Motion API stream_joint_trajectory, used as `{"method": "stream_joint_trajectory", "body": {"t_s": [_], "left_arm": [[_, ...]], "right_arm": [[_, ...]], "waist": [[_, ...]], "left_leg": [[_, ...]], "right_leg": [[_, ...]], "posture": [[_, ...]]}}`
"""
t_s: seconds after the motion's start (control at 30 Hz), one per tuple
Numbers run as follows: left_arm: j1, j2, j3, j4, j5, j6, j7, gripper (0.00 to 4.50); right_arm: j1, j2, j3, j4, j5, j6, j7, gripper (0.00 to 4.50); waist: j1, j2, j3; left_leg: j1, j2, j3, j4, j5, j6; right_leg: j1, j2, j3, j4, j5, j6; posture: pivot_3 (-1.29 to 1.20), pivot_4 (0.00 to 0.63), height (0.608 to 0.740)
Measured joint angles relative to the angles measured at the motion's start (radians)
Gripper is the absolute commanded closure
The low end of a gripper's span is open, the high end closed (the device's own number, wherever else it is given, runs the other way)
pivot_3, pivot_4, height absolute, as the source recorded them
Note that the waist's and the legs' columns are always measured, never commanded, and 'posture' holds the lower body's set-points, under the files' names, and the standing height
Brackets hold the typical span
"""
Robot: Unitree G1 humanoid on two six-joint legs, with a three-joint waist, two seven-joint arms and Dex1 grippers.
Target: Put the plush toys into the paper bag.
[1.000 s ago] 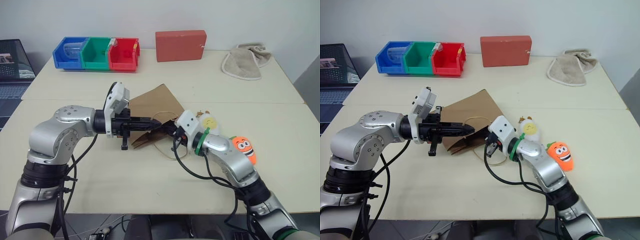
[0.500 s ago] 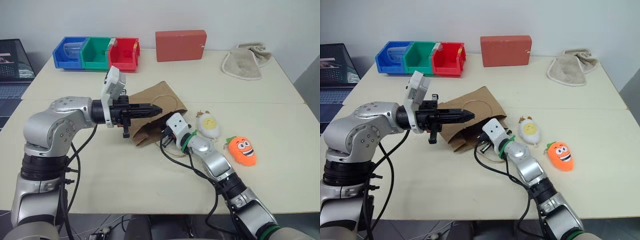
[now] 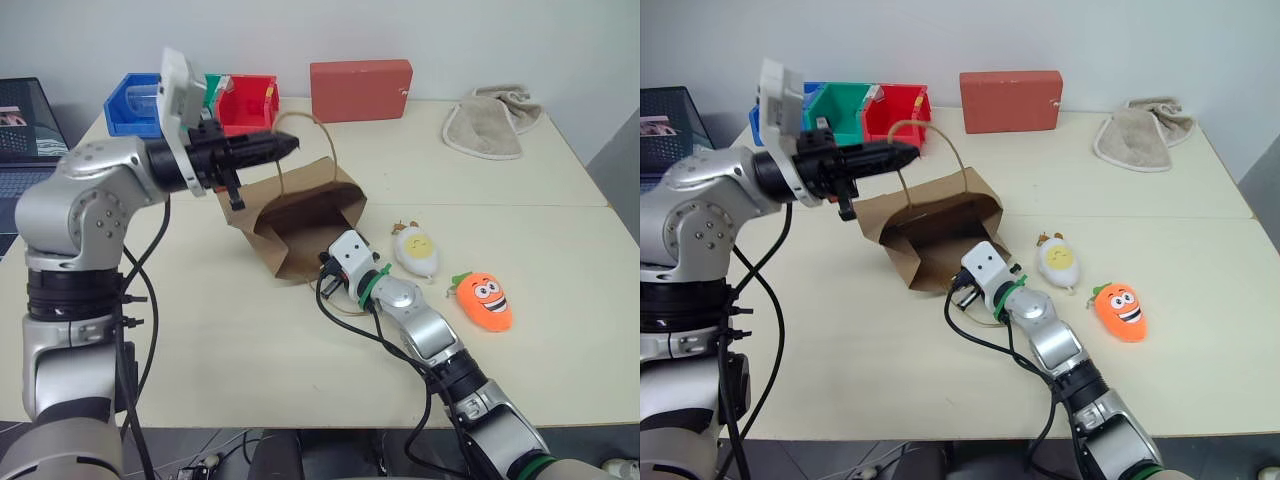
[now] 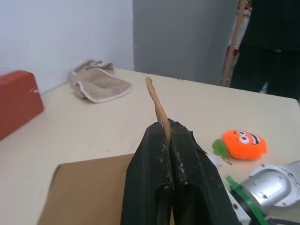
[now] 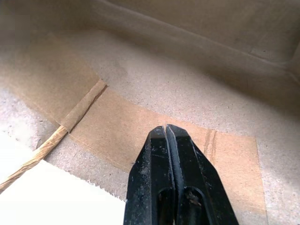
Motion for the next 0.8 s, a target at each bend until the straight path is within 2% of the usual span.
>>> {"method": "stream_joint_trajectory", "body": {"t_s": [0.23,0.57,0.77,0.8], "left_arm": [[-0.034,-0.014,0.003,-0.033,-0.008,-0.013,0.017,4.5],[0.115,-0.003,-0.032,-0.103,0.02,-0.023,-0.031,4.5],[0.17,-0.008,-0.054,-0.178,0.009,-0.016,-0.051,4.5],[0.172,-0.008,-0.056,-0.18,0.009,-0.016,-0.051,4.5]], "right_arm": [[-0.008,0.004,-0.001,0.001,0.0,0.013,0.004,4.45],[-0.021,0.005,-0.022,-0.005,0.004,0.021,0.025,4.45],[-0.033,-0.079,-0.048,-0.285,0.065,0.153,0.138,4.45],[-0.033,-0.1,-0.061,-0.345,0.088,0.193,0.16,4.3]], "waist": [[-0.003,0.0,0.0],[-0.006,0.0,0.0],[-0.003,0.0,0.0],[-0.002,0.0,0.0]], "left_leg": [[0.0,0.0,0.0,0.0,0.0,0.0],[-0.001,0.0,0.0,0.0,0.0,0.0],[-0.008,0.0,-0.001,0.0,0.0,0.0],[-0.008,0.0,-0.002,0.001,0.0,0.0]], "right_leg": [[0.0,0.0,0.0,0.0,0.0,0.0],[-0.002,0.0,0.0,0.001,0.0,0.0],[-0.007,0.0,-0.001,0.001,0.0,0.0],[-0.008,0.0,-0.001,0.001,0.0,0.0]], "posture": [[0.0,0.15,0.74],[0.0,0.15,0.74],[0.0,0.15,0.74],[0.0,0.15,0.74]]}}
